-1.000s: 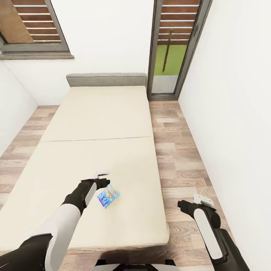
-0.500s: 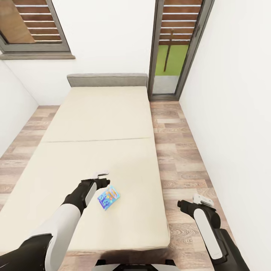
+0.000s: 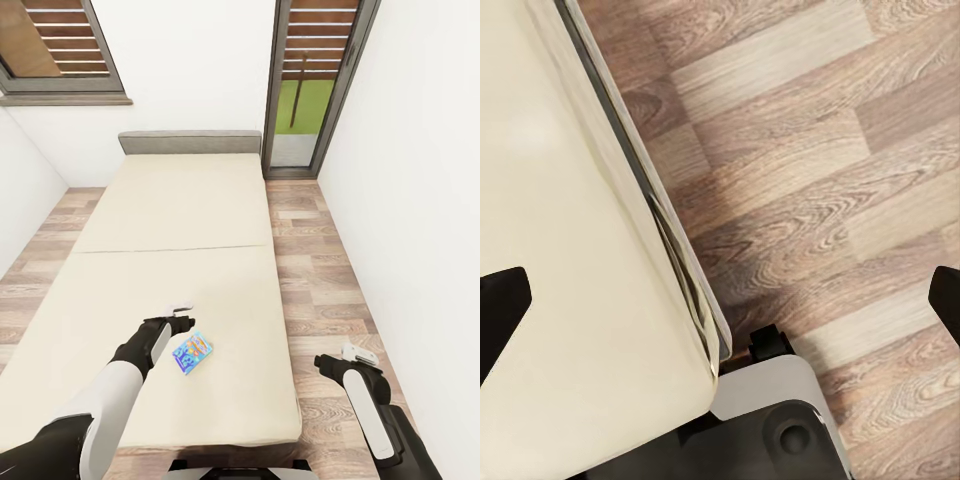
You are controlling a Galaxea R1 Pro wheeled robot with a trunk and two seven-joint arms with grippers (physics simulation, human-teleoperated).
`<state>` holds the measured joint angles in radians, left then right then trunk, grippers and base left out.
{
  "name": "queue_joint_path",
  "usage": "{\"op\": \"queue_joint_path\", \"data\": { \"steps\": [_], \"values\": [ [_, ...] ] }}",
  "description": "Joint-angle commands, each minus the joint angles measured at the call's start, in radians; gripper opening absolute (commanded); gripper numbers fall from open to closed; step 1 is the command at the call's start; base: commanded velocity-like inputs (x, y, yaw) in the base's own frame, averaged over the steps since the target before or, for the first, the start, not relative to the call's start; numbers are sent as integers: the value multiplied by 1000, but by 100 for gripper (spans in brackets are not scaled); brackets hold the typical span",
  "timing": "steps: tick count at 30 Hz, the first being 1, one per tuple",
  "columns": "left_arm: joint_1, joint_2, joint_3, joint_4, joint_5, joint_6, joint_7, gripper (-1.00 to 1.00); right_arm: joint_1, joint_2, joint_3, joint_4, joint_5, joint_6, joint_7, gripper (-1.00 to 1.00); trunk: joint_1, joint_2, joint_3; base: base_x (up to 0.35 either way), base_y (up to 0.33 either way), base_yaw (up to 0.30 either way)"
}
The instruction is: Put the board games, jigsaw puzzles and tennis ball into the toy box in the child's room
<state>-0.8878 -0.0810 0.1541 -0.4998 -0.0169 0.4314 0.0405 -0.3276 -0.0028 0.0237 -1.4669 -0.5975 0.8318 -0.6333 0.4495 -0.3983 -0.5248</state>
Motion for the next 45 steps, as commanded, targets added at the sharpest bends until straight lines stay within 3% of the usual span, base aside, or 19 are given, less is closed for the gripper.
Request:
{"op": "queue_joint_path", "data": {
  "steps": [1,26,40,45],
  "values": [
    [0,-1,5,-2,-1,6,1,100,-1,0,1,-1,-8,3,-9,100,1,-2,-1,2,0,0],
    [-5,-2,18,-2,2,10,8,100,-1,-14,-6,0,-9,7,-9,100,1,-2,-33,0,0,0],
    [-122,-11,21,0,-1,24,17,100,-1,-17,-8,0,-10,7,-9,100,1,-2,-56,0,0,0],
    [-137,-13,21,0,1,18,18,100,-1,-17,-8,0,-10,6,-10,100,1,-2,-64,0,0,0]
  ]
}}
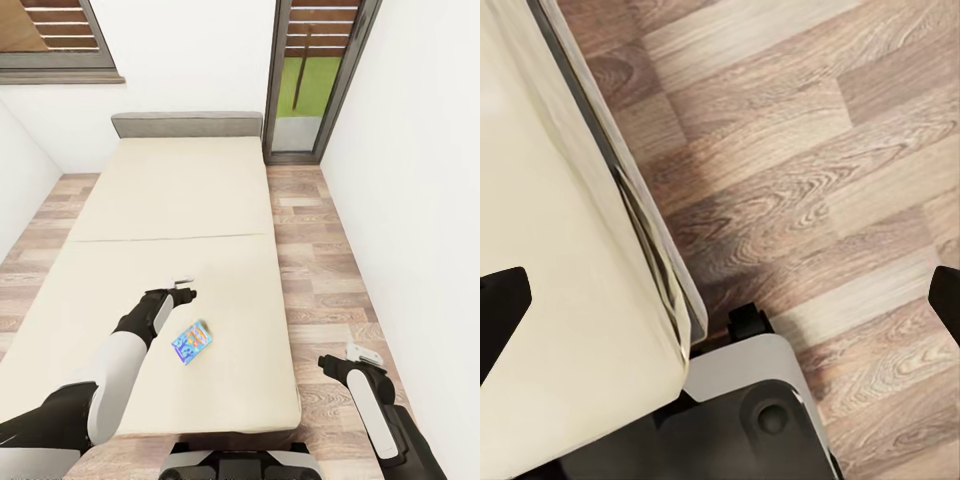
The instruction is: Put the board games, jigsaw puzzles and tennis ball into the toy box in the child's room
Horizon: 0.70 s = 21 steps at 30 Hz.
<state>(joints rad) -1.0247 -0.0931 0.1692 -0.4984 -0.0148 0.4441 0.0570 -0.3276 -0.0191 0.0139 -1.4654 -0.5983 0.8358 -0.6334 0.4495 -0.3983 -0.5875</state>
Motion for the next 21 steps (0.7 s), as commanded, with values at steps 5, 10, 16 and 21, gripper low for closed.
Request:
{"op": "queue_joint_path", "data": {
  "steps": [5,10,16,21],
  "values": [
    [-4,-9,4,1,-2,-2,1,100,-1,-1,1,-1,-9,2,-9,100,0,-2,-9,0,0,0],
    [-4,-19,2,3,-5,-4,1,100,-1,-1,1,-1,-8,2,-9,100,0,-2,-18,0,0,0],
    [-5,-26,0,3,-8,-5,1,100,-1,-2,0,-1,-7,2,-10,100,0,-2,-27,0,0,0],
    [-5,-28,-1,5,-8,-6,1,100,-1,-3,-1,0,-6,2,-9,100,0,-2,-35,0,0,0]
  ]
}}
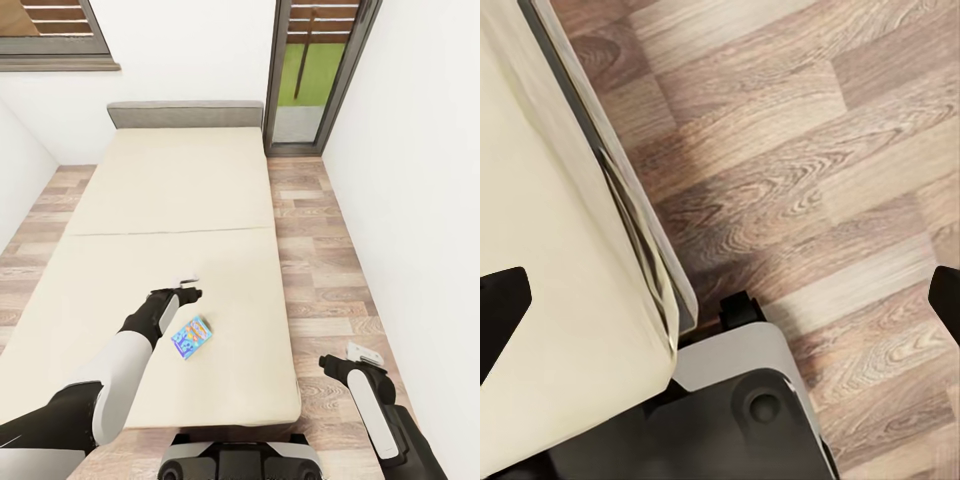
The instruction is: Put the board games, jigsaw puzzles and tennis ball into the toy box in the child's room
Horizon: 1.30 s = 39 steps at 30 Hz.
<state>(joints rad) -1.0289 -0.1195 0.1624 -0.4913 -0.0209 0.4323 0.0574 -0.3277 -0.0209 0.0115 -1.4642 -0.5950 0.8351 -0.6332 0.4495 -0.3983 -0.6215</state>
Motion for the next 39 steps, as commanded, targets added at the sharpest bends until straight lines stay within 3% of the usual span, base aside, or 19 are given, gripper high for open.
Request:
{"op": "queue_joint_path", "data": {
  "steps": [1,31,39],
  "values": [
    [0,-1,5,-1,-2,5,1,100,-1,-1,1,-1,-9,2,-10,100,0,-2,-3,0,0,0],
    [0,-2,3,0,-1,-45,-1,100,-1,-3,0,-1,-9,1,-10,100,0,-2,-51,0,0,0],
    [0,-2,3,0,-1,-46,-1,100,-1,-4,-16,0,-10,1,-10,100,0,-2,-64,0,0,0]
  ]
}}
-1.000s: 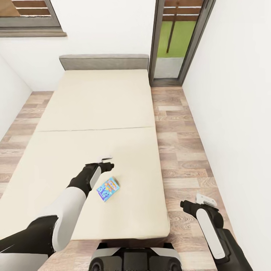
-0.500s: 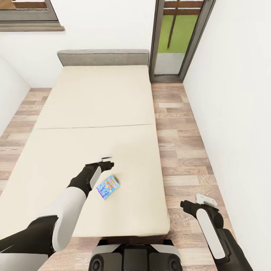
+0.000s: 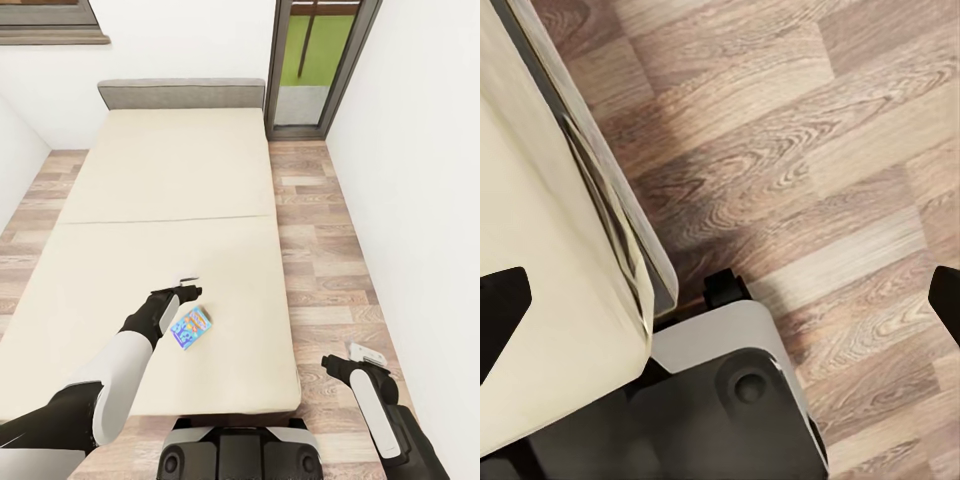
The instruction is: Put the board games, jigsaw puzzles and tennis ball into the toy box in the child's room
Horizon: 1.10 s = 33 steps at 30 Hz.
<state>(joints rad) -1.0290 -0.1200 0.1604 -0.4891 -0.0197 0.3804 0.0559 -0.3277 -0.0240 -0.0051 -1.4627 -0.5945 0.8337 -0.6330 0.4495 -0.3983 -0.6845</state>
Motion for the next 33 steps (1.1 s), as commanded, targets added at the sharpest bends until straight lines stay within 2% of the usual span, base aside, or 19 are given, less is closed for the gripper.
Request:
{"op": "queue_joint_path", "data": {
  "steps": [1,33],
  "values": [
    [0,-1,5,-2,-2,5,1,100,-1,0,-1,-1,-10,2,-10,100,0,-2,-3,0,0,0],
    [0,-6,4,-2,-1,-1,1,100,-1,-1,-6,13,-10,1,-10,100,0,-2,-55,0,0,0]
  ]
}}
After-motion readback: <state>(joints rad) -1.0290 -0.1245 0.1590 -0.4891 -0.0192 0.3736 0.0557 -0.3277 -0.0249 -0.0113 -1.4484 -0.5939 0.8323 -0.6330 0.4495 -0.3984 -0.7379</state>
